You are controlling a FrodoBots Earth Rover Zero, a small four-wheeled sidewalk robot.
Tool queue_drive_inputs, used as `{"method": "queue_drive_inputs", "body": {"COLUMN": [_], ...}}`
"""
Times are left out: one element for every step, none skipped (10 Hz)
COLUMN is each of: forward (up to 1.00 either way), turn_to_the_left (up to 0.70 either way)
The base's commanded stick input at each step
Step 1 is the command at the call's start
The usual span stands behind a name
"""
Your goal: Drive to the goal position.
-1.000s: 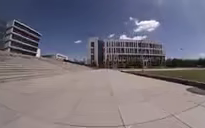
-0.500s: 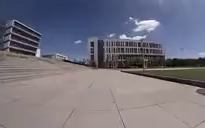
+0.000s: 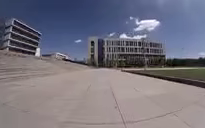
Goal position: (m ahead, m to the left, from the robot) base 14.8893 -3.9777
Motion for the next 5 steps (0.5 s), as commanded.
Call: {"method": "queue_drive_inputs", "body": {"forward": [0.7,0.7,0.7,0.7,0.7], "turn_to_the_left": [0.01,0.01,0.01,0.01,0.01]}}
